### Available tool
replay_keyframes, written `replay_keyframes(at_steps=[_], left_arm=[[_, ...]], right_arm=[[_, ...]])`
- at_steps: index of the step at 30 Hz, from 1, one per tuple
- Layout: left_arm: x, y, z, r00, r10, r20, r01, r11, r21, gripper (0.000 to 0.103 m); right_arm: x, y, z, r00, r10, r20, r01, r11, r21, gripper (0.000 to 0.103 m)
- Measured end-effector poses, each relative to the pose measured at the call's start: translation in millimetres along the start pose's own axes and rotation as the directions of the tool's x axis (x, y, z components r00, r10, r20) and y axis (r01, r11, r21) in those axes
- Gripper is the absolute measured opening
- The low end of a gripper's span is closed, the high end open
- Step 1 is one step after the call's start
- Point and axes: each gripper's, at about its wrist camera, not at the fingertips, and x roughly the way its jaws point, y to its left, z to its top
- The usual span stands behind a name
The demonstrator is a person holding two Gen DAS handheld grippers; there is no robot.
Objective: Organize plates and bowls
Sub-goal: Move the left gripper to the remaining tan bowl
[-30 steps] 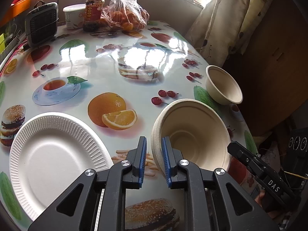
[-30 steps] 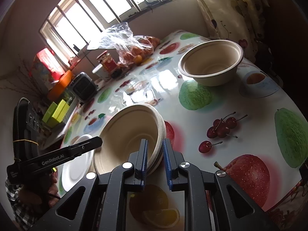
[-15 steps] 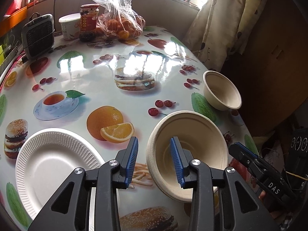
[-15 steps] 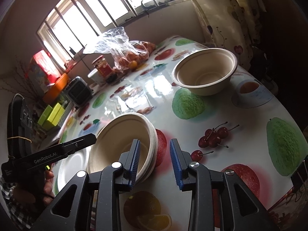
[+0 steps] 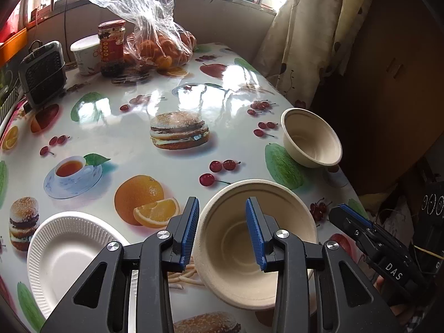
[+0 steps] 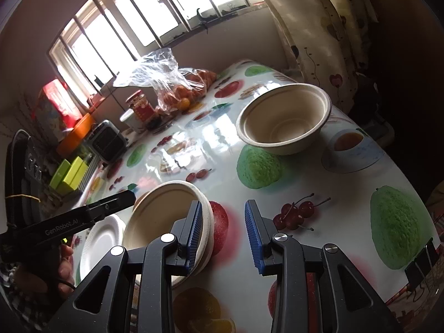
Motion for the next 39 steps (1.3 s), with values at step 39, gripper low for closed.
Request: replay_keyframes(at_steps=[39], left_arm=[[71,-67,92,1.0,0.012,0.001,-0.012,0.988,0.156,0.036]], right_arm=[[18,-77,74,0.97,-0.226,0.093,0.228,0.974,-0.012,0.046]])
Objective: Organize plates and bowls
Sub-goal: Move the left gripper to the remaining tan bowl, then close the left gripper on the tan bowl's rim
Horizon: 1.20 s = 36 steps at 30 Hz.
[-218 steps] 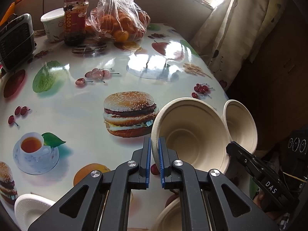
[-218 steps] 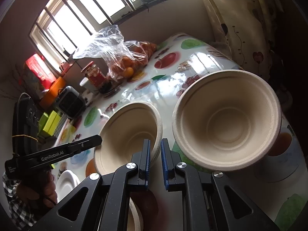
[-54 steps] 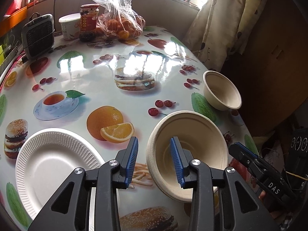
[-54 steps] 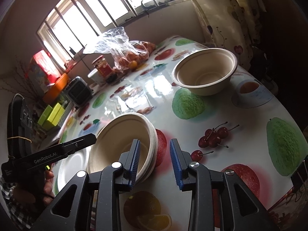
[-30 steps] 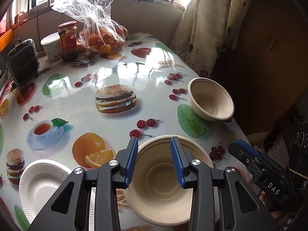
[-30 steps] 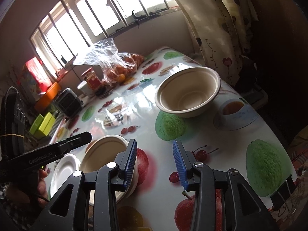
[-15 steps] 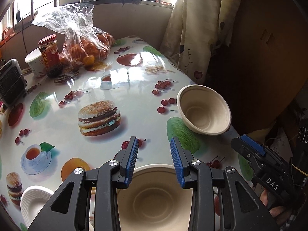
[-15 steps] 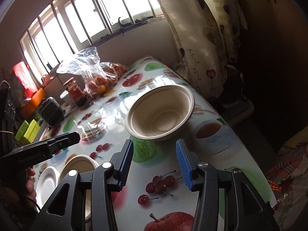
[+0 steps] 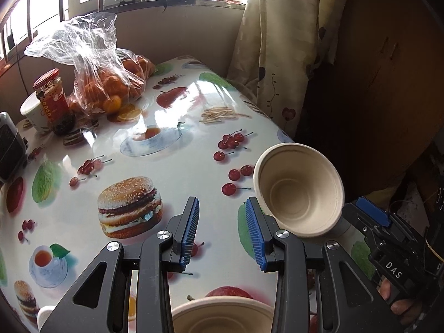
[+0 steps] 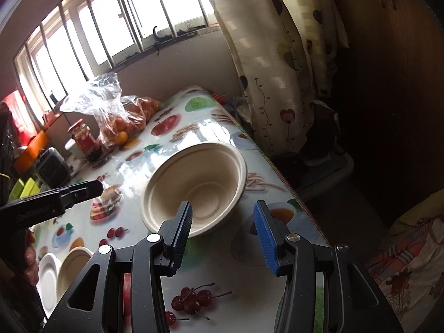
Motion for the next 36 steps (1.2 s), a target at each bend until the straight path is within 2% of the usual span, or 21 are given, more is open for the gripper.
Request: replay_keyframes(at_steps=[16,21,31,36], left_arm=[[41,-19,20,0.998,-0.022,-0.058,0.023,1.0,0.015,0.036],[49,-17,23,0.997,-0.022,-0.07,0.022,1.0,-0.007,0.036],[63,-19,24,0.992,-0.06,-0.11,0.057,0.998,-0.03,0.036],[65,-21,23,0.991,-0.061,-0.117,0.059,0.998,-0.024,0.027]], right_arm=[[24,-16,12,1.0,-0.015,-0.012,0.015,1.0,0.011,0.046],[26,-16,12,1.0,-0.017,-0.013,0.018,1.0,0.012,0.045],[36,-14,13,1.0,-0.008,-0.026,0.009,1.0,0.011,0.033],[38,-14,13,0.999,-0.009,-0.032,0.009,1.0,0.011,0.027]])
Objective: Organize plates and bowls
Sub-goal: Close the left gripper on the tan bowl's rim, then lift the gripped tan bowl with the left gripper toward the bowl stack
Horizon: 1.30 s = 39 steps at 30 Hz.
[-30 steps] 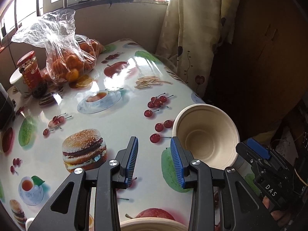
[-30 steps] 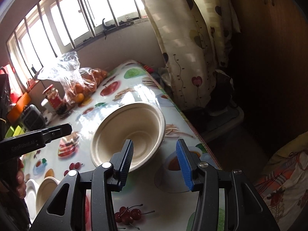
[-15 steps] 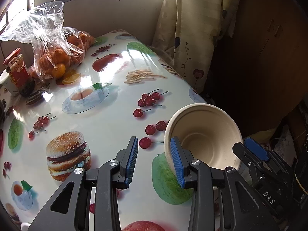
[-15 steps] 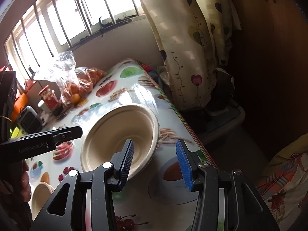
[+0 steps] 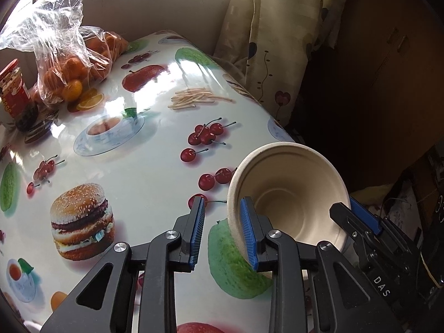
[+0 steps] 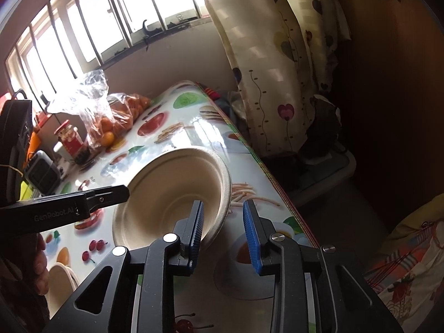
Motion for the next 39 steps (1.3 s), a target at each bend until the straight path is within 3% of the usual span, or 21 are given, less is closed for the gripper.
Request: replay_keyframes(at_steps=[7,17,22,39], left_arm=[[1.5,-3.3,-2.2,1.0,-0.002,-0.006,0.002,1.0,0.014,0.014],[5.1,-3.6,-2.7,1.0,-0.011,-0.01,0.011,1.0,0.013,0.008],[4.1,-4.2,-2.1,1.0,-0.017,-0.005,0.017,1.0,0.011,0.008],[1.2,-4.8,-3.8,1.0,-0.02,-0.002,0.02,1.0,0.002,0.008]], right_arm=[[0.0,-0.1,-1.3,1.0,0.004,-0.001,-0.004,1.0,0.0,0.026],[0.0,0.1,-1.6,1.0,0.005,-0.001,-0.005,1.0,-0.001,0.024],[0.0,2.6,-1.7,1.0,0.003,0.0,-0.003,1.0,-0.004,0.017],[-3.2,5.1,0.1,1.0,-0.001,0.005,0.001,1.0,-0.003,0.015]])
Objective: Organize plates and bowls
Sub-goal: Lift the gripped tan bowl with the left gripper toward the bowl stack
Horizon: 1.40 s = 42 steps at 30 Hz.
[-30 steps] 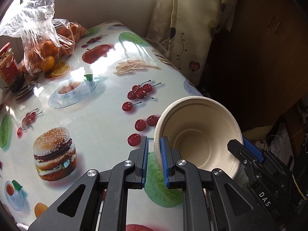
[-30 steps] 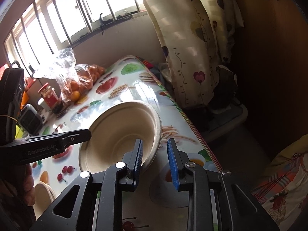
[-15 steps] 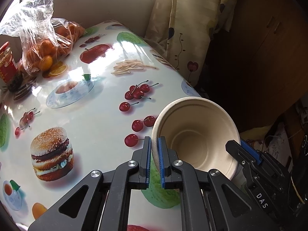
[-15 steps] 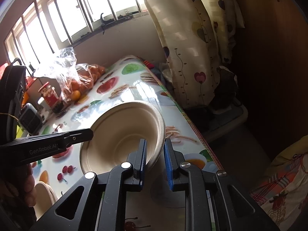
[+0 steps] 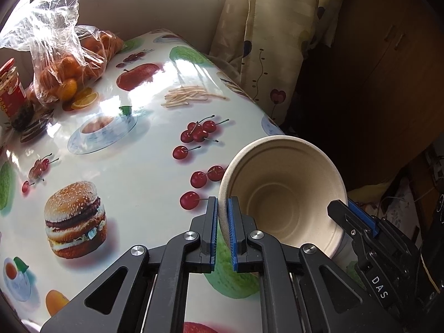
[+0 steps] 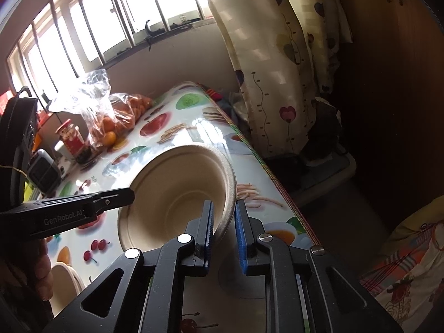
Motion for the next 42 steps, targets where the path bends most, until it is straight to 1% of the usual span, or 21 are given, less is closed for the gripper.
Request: replay_keyframes(at_steps=[7,19,30,42], left_arm=[[-8,1,-2,1.0,-0.005,0.011,0.005,1.0,-0.002,0.008],[-26,5,-9,0.999,-0.014,0.035,0.014,1.0,-0.01,0.008],[-51,12,-21,0.997,-0.025,0.07,0.026,0.999,-0.022,0.008],[-78,19,-35,0.994,-0.027,0.104,0.031,0.999,-0.035,0.008]], right_arm=[[-5,-2,3,1.0,0.016,0.005,-0.016,1.0,0.007,0.015],[-18,4,-2,0.999,0.037,0.013,-0.037,0.999,0.005,0.015],[-42,21,-7,0.997,0.063,0.044,-0.062,0.998,-0.015,0.015],[-62,38,-16,0.995,0.084,0.058,-0.082,0.996,-0.038,0.015]])
